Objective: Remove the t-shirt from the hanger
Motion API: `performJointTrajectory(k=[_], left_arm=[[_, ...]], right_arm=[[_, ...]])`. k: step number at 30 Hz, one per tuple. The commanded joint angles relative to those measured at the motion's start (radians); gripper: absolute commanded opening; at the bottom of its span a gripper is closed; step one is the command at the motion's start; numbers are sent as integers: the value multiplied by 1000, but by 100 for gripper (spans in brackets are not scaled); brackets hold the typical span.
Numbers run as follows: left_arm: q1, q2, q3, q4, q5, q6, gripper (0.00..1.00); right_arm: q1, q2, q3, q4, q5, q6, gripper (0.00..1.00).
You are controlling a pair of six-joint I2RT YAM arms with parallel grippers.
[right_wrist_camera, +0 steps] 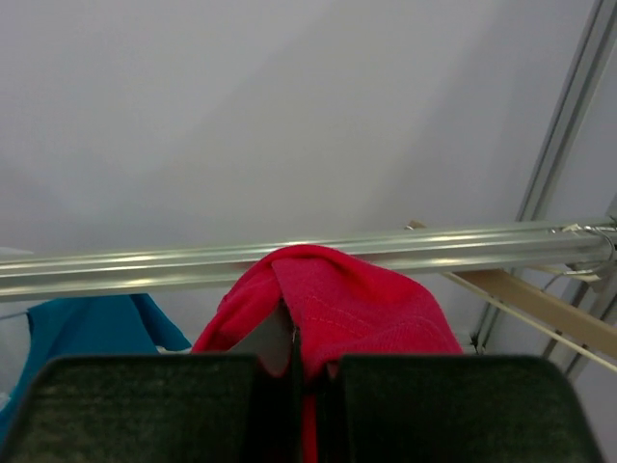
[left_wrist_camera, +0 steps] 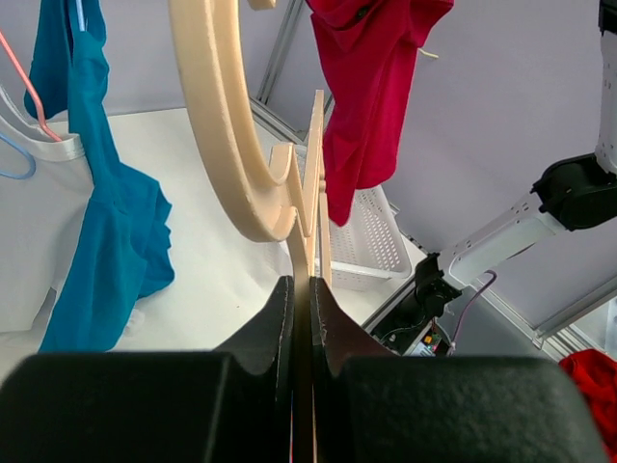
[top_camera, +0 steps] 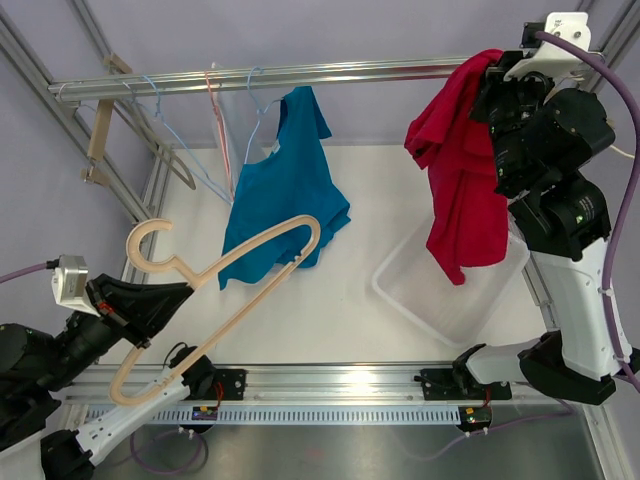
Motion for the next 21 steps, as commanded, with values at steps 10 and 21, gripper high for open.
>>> performJointTrajectory(k=[10, 21], left_arm=[[1, 75, 6, 120, 17, 5, 0], [1, 155, 44, 130, 22, 20, 0]], right_arm=[[-108, -208, -363, 69, -57, 115, 0], [-110, -562, -1089, 197, 233, 319, 0]])
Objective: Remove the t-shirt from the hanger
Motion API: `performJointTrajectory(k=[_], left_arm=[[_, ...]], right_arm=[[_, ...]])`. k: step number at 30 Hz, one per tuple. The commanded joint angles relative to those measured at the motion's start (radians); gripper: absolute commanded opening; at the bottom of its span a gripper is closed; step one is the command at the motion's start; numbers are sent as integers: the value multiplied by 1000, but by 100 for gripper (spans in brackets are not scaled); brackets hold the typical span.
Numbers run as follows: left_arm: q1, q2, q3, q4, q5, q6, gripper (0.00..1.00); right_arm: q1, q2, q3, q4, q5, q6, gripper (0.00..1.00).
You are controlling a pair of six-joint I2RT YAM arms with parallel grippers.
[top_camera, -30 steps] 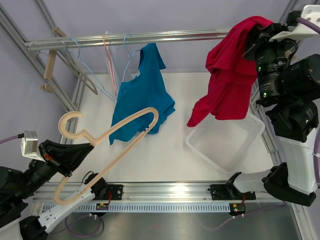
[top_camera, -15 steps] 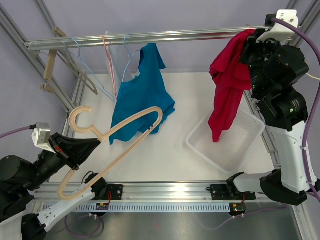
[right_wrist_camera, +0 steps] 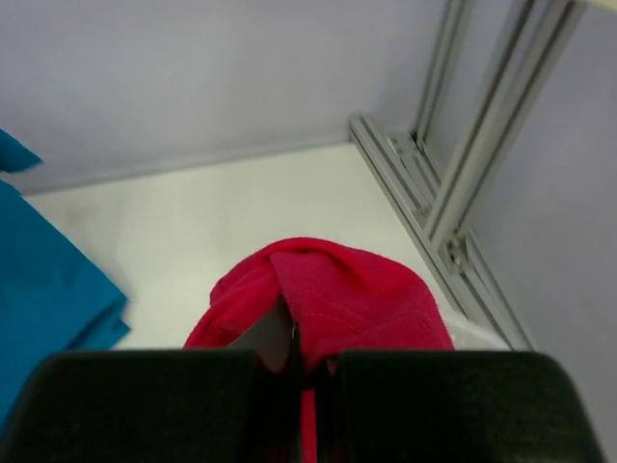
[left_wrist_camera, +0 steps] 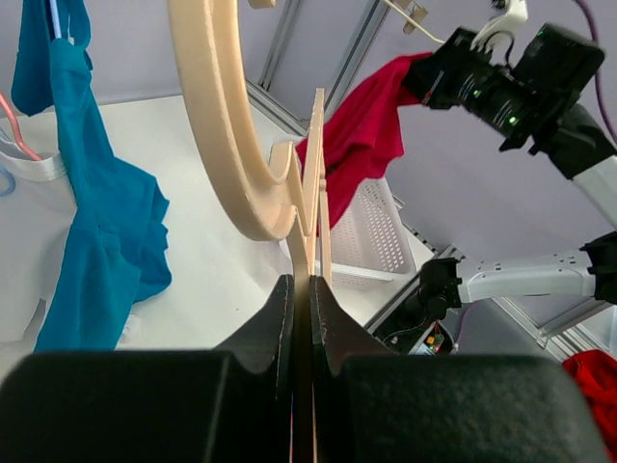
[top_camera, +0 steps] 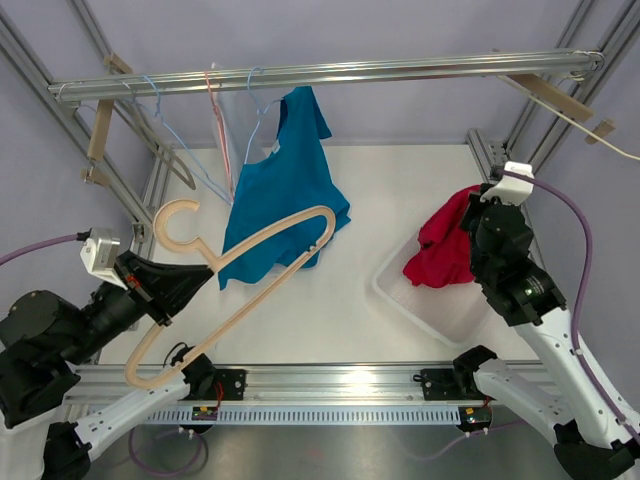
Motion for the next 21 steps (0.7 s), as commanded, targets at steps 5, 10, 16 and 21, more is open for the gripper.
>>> performJointTrajectory(k=[5, 10, 16, 21], left_arm=[[1, 118, 53, 104, -11, 23, 0], [1, 273, 123, 141, -34, 31, 0], [1, 428, 195, 183, -87, 49, 0], [0, 598, 290, 208, -112, 47, 0]], right_arm=[[-7, -63, -243, -19, 104, 404, 0], [-5, -16, -401, -77, 116, 681, 0], [-7, -155, -495, -114, 101, 830, 2], [-5, -304, -471, -207, 18, 787, 87]])
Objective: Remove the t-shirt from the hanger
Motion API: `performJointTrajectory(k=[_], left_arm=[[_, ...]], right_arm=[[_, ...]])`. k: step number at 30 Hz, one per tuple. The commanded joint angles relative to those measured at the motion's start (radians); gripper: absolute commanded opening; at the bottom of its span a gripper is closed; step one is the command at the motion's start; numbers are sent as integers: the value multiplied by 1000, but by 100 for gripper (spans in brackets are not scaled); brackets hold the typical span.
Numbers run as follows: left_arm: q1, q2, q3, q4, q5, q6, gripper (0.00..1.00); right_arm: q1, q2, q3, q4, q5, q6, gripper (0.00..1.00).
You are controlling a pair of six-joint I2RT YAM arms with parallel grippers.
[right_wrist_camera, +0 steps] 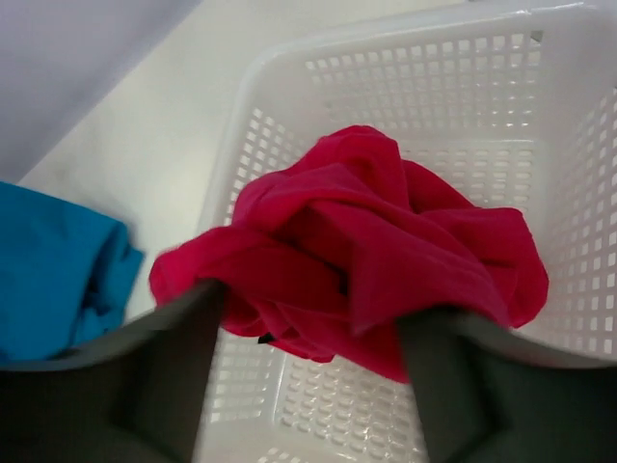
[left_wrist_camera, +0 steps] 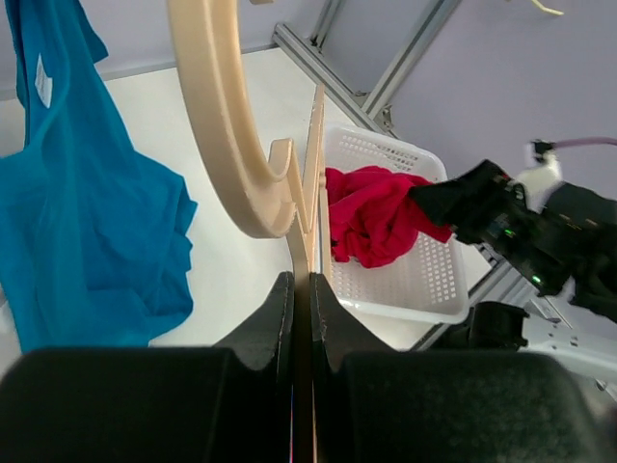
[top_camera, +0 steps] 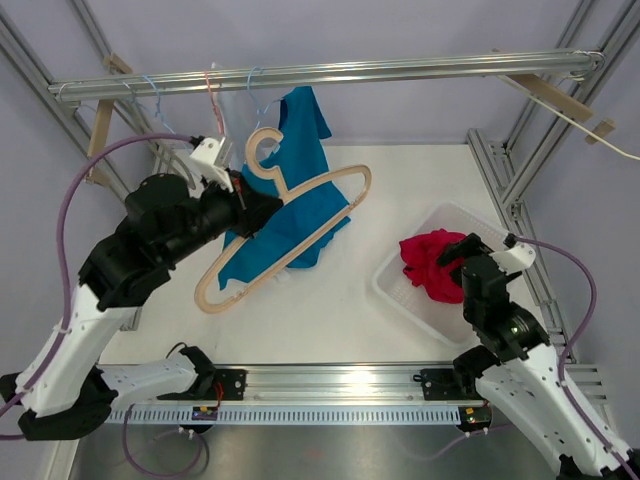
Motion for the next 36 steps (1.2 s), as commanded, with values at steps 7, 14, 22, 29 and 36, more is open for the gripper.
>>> performJointTrajectory(k=[7, 14, 22, 29, 36], left_arm=[[-8, 255, 162, 157, -112, 24, 0], [-58, 430, 359, 185, -175, 59, 0], [-68, 608, 586, 181, -247, 118, 0], [-37, 752, 726, 178, -213, 112, 0], [17, 814, 760, 198, -169, 89, 0]], right_arm=[[-3, -206, 247, -260, -62, -77, 99], [-3, -204, 304, -207, -271, -209, 65], [-3, 157, 213, 75, -392, -267, 6], [-18, 302, 36, 131, -159, -27, 11], [-18, -70, -46, 40, -171, -31, 18]])
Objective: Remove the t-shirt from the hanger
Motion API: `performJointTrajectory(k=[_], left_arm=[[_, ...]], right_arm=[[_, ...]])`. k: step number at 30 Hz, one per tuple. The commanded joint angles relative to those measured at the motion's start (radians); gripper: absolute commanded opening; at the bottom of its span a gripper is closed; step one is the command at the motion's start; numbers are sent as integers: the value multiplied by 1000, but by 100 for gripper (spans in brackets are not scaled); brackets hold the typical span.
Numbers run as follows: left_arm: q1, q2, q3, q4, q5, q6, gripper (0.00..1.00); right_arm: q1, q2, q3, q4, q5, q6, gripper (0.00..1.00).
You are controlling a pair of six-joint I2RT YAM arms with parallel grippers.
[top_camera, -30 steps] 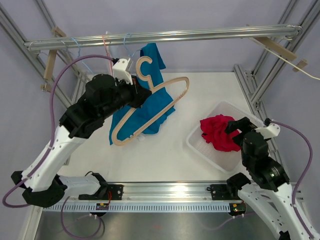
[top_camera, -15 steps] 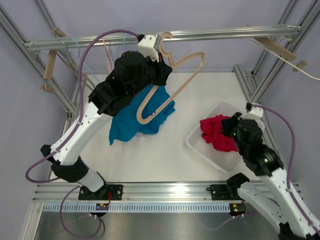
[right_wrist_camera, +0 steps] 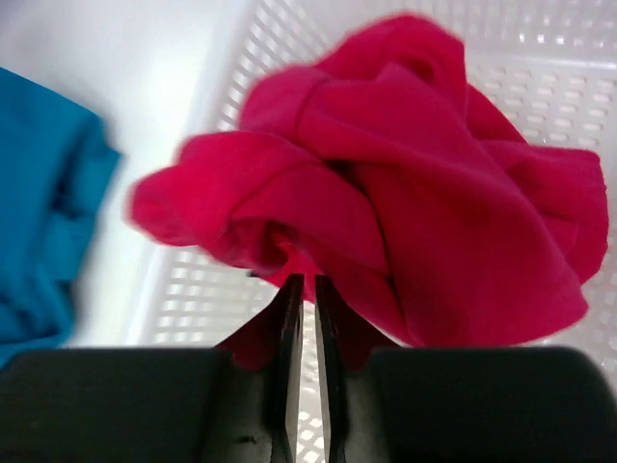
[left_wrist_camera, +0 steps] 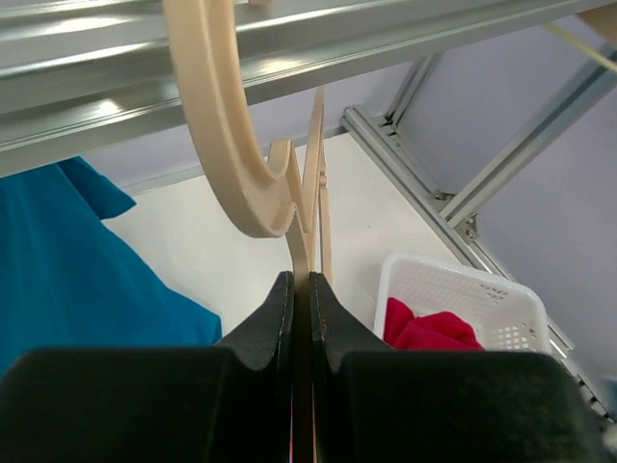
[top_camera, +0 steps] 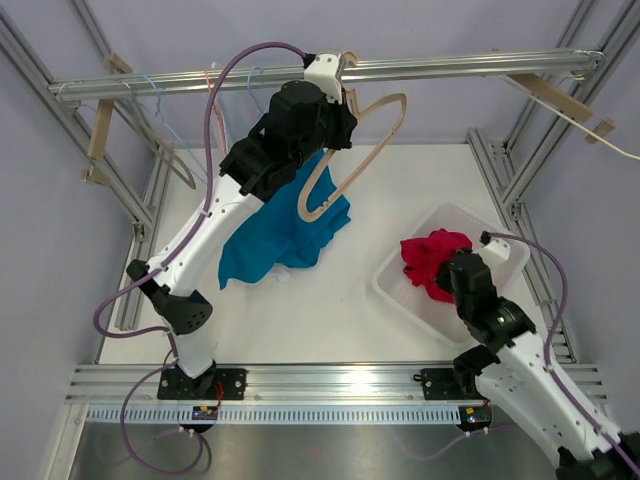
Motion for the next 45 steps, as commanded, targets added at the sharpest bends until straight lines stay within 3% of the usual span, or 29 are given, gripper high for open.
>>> performJointTrajectory(k=[1, 5, 13, 28, 45], left_arm=[[26, 7, 71, 88, 21, -7, 0], [43, 14, 75, 105, 29, -18, 0], [63, 42, 65, 107, 33, -23, 0], [61, 19, -61, 136, 47, -27, 0], [67, 63, 12, 130, -16, 22, 0]], right_arm=[[-8, -214, 23, -3, -6, -5, 20], [-8, -363, 98, -66, -98, -60, 28], [-6, -346, 171, -118, -181, -91, 48], [-8, -336, 198, -89, -293, -111, 51], [-8, -391, 312, -143, -350, -137, 52]])
